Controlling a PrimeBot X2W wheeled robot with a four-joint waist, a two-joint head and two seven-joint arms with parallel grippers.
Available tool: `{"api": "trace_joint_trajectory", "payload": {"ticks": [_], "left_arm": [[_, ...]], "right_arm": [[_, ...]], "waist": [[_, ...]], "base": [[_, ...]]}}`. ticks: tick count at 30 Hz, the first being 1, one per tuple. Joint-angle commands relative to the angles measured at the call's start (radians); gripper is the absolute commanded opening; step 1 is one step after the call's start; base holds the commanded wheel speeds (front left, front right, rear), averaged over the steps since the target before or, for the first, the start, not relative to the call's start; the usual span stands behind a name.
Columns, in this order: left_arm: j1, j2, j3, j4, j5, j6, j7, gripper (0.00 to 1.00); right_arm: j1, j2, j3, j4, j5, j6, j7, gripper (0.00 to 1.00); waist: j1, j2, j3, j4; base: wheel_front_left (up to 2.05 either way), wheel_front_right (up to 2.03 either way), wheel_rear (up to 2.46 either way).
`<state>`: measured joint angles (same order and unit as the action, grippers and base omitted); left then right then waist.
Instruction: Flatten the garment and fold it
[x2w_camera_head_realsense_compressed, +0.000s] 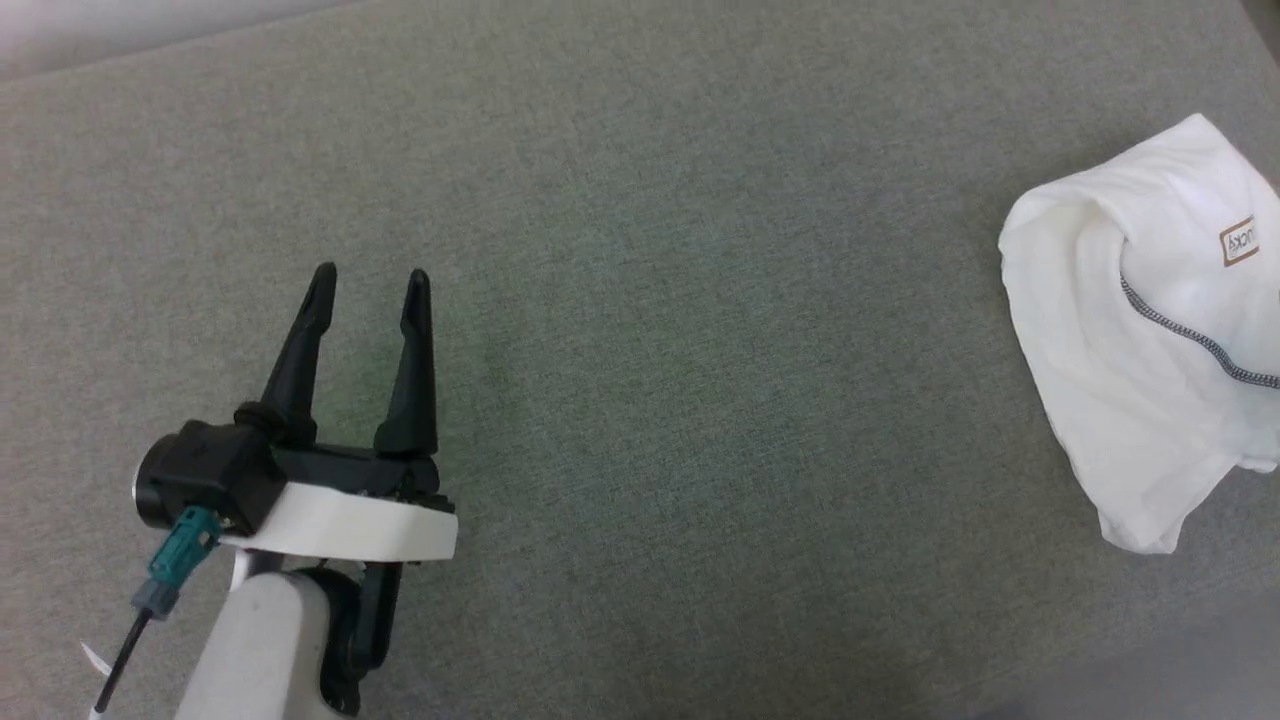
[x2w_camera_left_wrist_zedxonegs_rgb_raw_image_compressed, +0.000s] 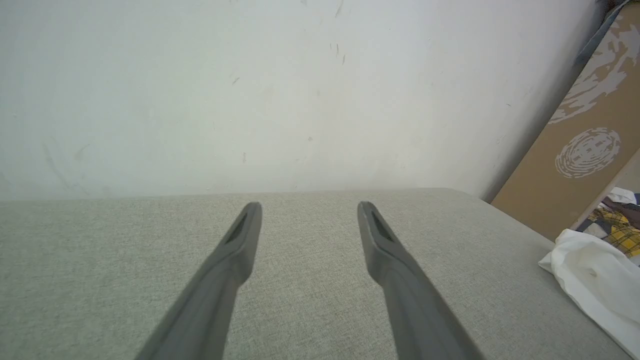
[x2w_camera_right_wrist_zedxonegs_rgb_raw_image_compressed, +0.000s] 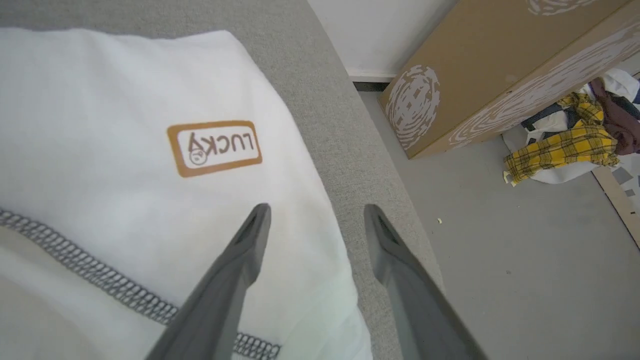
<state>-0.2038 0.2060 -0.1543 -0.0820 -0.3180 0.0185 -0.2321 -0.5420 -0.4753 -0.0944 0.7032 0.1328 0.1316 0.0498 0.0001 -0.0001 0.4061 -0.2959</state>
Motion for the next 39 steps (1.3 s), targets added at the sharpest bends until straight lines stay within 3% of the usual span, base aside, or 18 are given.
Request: {"api": "trace_joint_trajectory", "payload": {"ticks": [1,9,14,18,25,34,39], "left_arm": [[0.018,-0.008,0.005,0.012,-0.007,0.002,-0.010,1.00],[0.103,-0.047,0.019,0.059,-0.019,0.025,-0.025,1.00],[0.136,-0.061,0.016,0.084,-0.014,0.032,-0.027,1.00],[0.154,-0.057,0.019,0.112,-0.003,0.040,-0.028,1.00],[0.203,-0.034,0.053,0.149,0.011,0.072,-0.029,1.00],[0.294,0.039,0.091,0.166,0.040,0.097,-0.022,1.00],[0.350,0.045,0.088,0.158,0.037,0.101,-0.011,1.00]], "right_arm": [[0.022,0.023,-0.012,-0.009,0.000,-0.001,-0.025,1.00],[0.186,0.114,0.047,-0.234,-0.006,-0.001,-0.092,1.00],[0.298,0.206,0.092,-0.393,-0.004,-0.001,-0.087,1.00],[0.361,0.293,0.106,-0.500,0.004,-0.001,-0.097,1.00],[0.434,0.388,0.133,-0.611,0.010,-0.001,-0.129,1.00],[0.578,0.424,0.135,-0.718,0.033,-0.001,-0.155,1.00],[0.641,0.425,0.134,-0.735,0.047,-0.001,-0.157,1.00]], "waist": [[-0.0001,0.0001,-0.065,0.037],[-0.0001,0.0001,-0.204,0.089],[-0.0001,0.0001,-0.253,0.147],[-0.0001,0.0001,-0.281,0.202],[-0.0001,0.0001,-0.319,0.256],[-0.0001,0.0001,-0.373,0.283],[-0.0001,0.0001,-0.402,0.282]], "base": [[0.00,0.00,0.00],[0.00,0.00,0.00],[0.00,0.00,0.00],[0.00,0.00,0.00],[0.00,0.00,0.00],[0.00,0.00,0.00],[0.00,0.00,0.00]]}}
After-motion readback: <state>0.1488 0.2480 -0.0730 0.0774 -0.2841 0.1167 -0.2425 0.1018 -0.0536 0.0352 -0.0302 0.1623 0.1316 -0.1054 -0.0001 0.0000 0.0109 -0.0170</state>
